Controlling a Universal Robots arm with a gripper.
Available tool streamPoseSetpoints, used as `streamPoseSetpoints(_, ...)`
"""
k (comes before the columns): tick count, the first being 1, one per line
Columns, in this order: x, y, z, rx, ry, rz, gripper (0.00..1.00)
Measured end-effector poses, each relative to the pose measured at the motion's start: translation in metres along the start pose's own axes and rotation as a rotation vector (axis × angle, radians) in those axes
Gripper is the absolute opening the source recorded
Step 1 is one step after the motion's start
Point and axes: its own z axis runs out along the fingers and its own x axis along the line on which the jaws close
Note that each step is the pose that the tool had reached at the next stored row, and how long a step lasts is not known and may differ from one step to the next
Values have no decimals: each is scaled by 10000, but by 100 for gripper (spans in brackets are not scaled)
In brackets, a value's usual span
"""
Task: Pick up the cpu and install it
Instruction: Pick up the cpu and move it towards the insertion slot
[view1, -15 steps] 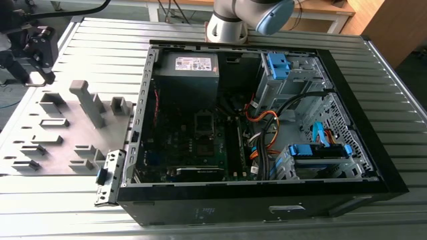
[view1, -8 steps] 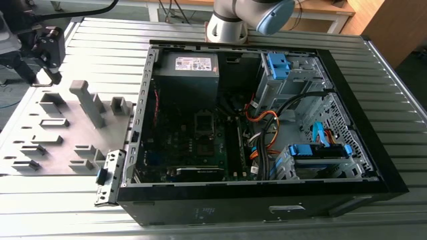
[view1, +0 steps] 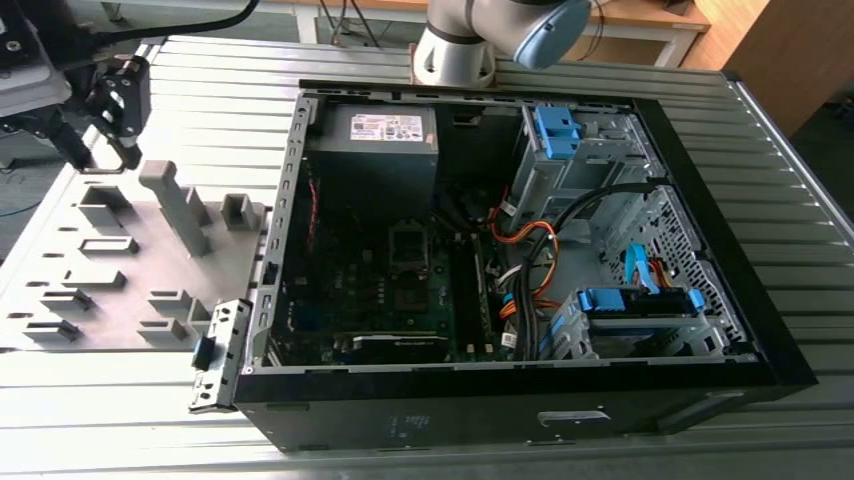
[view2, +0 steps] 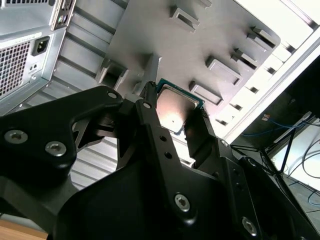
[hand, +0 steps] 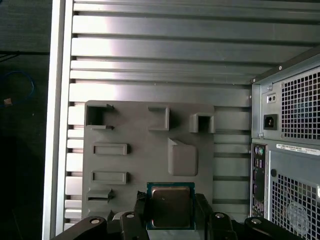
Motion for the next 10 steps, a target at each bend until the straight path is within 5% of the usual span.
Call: streamPoseSetpoints(10, -194, -3, 2, 1, 1, 0, 47)
